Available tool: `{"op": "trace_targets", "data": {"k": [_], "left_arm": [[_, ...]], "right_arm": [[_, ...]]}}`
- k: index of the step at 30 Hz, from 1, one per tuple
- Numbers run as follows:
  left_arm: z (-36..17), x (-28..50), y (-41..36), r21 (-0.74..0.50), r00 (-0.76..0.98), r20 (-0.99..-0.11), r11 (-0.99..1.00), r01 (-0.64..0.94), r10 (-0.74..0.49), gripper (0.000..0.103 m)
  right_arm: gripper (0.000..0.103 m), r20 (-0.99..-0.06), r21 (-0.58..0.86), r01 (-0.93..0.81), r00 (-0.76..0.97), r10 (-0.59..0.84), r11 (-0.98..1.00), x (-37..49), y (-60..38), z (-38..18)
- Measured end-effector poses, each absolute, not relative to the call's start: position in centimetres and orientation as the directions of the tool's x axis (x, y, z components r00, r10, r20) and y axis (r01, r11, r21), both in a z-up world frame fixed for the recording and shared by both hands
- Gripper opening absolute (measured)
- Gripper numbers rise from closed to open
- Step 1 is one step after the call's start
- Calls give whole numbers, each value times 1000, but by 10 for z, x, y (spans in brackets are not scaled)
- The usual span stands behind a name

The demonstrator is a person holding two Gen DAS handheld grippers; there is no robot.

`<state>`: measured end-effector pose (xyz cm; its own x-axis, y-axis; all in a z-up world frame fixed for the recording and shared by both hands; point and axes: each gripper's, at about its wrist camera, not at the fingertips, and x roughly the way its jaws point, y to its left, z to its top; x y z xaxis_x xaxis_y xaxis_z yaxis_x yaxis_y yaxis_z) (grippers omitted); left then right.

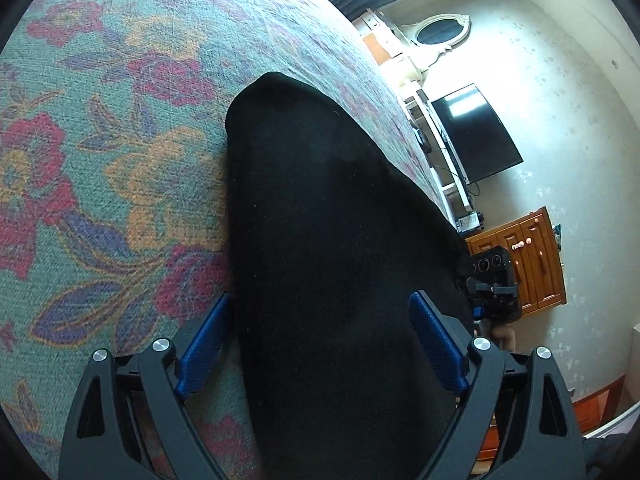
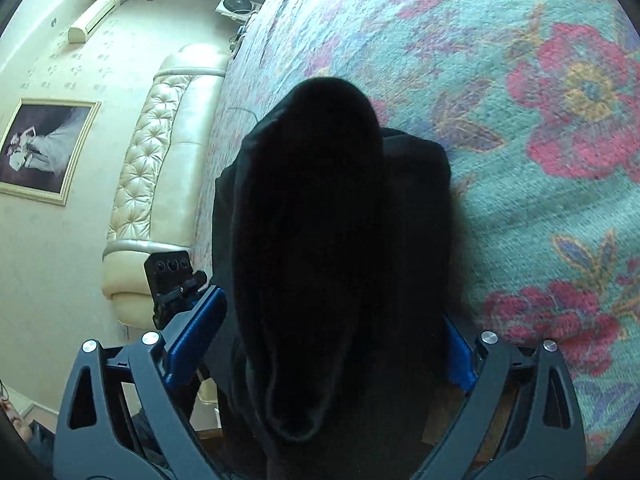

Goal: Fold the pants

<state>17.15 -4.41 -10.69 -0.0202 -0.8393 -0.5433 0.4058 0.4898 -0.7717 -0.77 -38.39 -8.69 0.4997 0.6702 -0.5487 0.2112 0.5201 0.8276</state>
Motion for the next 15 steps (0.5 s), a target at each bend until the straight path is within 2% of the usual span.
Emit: {"op": "trace_targets", "data": {"k": [2,3,4,5,6,7,8,9,15], "left_arm": [[-109,174,-52,-777,-29,-546,494,390,-837,87],[-108,174,-57,-770,-30,-556,501,396,-831,87],[-107,172,-62,-757,-32,-567,505,414,-823,87],[-105,171,-67,-743,-31,-580,514,429,-814,86],[-104,170,-71,-731,-30,-592,520,441,-806,62],[-105,169,-74,-718,-34,-612,537,443,-790,47],[-107,170,-75,-729,-44,-608,535,428,-793,36],[-108,168,-72,-744,-41,-591,525,413,-806,31],[-83,167,-52,-683,75,-600,559,470,-796,29]], "right_arm": [[93,-572,808,202,493,656,553,-5,-378,-85],[76,-589,795,204,488,645,571,-5,-376,-85],[52,-602,784,207,479,639,584,-4,-373,-86],[50,-587,798,210,481,651,565,-4,-373,-89],[47,-572,810,212,492,657,547,-6,-374,-92],[45,-568,812,207,499,655,546,-5,-374,-92],[44,-562,814,198,506,654,546,-6,-372,-92],[42,-556,816,192,516,652,545,-7,-372,-92],[36,-524,815,110,561,641,569,7,-359,-71]]}}
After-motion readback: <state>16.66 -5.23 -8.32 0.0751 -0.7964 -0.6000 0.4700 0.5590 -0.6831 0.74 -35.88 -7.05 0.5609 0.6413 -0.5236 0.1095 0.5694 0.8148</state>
